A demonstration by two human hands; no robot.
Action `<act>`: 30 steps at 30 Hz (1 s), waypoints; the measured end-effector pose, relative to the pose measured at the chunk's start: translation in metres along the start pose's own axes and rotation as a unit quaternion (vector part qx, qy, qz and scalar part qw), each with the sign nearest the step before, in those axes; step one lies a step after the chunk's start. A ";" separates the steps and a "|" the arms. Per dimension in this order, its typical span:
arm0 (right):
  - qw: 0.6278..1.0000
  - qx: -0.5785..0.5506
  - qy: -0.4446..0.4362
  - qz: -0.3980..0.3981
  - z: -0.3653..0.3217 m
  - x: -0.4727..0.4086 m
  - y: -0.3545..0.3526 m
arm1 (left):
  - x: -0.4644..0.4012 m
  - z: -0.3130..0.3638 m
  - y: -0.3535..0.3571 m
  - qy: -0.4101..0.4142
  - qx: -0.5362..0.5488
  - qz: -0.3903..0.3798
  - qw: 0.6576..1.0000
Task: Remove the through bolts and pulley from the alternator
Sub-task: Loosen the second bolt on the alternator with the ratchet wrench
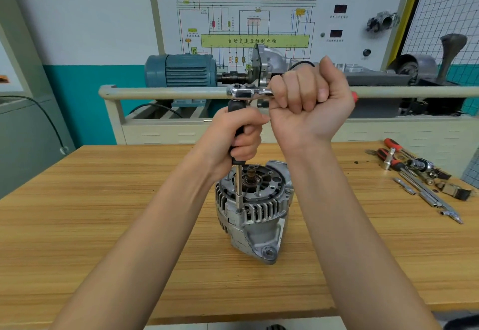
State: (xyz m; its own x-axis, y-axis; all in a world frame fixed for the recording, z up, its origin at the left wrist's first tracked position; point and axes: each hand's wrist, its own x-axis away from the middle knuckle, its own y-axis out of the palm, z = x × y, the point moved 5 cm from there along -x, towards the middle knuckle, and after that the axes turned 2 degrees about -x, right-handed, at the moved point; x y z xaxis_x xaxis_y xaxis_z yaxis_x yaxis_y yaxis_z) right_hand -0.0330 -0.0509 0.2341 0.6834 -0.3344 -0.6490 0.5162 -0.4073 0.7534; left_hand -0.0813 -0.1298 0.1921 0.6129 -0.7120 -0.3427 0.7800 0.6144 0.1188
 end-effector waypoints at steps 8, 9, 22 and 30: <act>0.899 0.328 -0.265 -0.120 0.015 0.036 0.029 | 0.002 0.005 -0.004 0.086 -0.096 0.268 0.955; 0.884 0.351 -0.281 -0.129 0.018 0.041 0.031 | 0.003 0.006 -0.002 0.100 -0.122 0.277 0.948; 0.997 -0.053 0.050 0.031 0.006 -0.010 -0.006 | 0.004 0.008 -0.001 0.054 -0.026 0.041 0.997; 0.973 0.175 -0.126 -0.078 0.007 0.015 0.016 | -0.001 0.006 -0.004 0.056 -0.068 0.206 0.975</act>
State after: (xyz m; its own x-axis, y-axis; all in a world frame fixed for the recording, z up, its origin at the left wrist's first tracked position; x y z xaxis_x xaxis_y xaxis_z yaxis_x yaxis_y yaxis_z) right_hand -0.0178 -0.0682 0.2359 0.4389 -0.4255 -0.7914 0.3667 -0.7193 0.5901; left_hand -0.0838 -0.1339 0.1977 0.8469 -0.3584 -0.3928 0.4421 0.8850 0.1457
